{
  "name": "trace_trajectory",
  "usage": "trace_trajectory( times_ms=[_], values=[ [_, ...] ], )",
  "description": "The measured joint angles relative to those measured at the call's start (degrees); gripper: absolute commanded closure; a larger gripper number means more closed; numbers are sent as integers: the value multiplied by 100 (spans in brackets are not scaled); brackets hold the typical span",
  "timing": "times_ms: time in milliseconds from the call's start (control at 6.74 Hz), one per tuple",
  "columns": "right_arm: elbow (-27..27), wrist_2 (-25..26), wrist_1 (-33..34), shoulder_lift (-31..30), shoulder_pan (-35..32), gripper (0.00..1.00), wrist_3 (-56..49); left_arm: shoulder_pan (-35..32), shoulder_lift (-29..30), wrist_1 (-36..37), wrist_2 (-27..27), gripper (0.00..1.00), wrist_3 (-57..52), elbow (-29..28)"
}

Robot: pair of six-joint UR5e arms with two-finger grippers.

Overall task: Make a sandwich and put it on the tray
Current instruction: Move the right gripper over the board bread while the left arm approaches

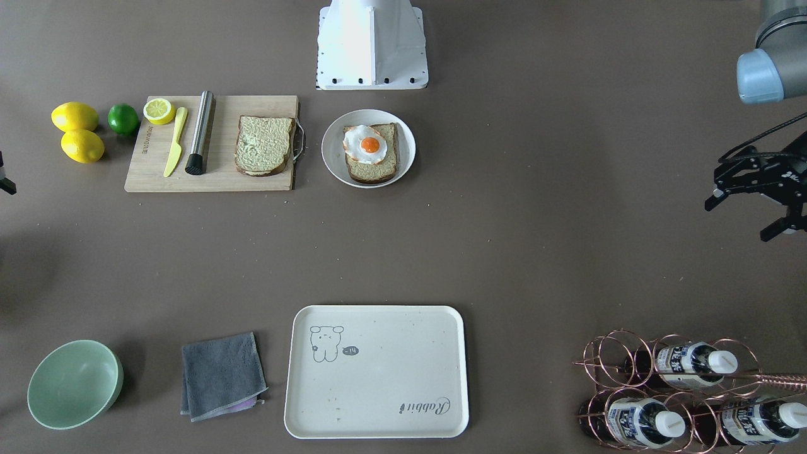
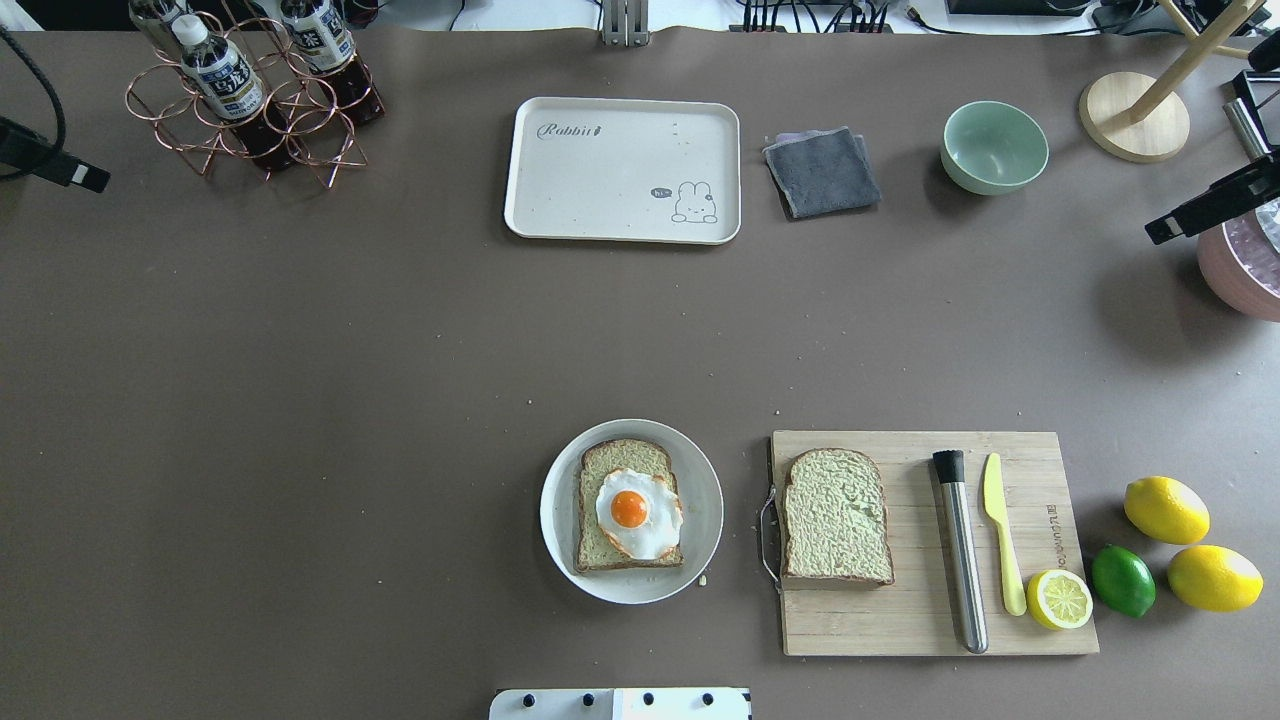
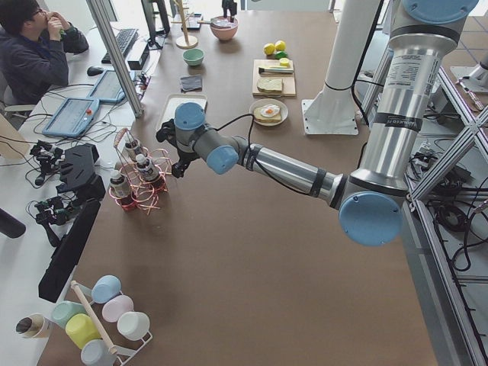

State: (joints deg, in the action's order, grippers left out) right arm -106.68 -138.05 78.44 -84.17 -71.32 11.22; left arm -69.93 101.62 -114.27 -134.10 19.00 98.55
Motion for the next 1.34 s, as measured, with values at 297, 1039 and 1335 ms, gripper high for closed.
trace_trajectory(
  times_ms=[297,1039,1335],
  values=[
    [-248,509,-633,-13,710,2,2045,869,145,-66,723,2,1651,327],
    [-1409,2772,-1433,-581,3565,4,6104,2403,1084,-61,1859,2,4178,432],
    [-1509,3942,-2295,-1179,4869,3,7023,2569,1198,-60,2056,2,4325,439]
  ],
)
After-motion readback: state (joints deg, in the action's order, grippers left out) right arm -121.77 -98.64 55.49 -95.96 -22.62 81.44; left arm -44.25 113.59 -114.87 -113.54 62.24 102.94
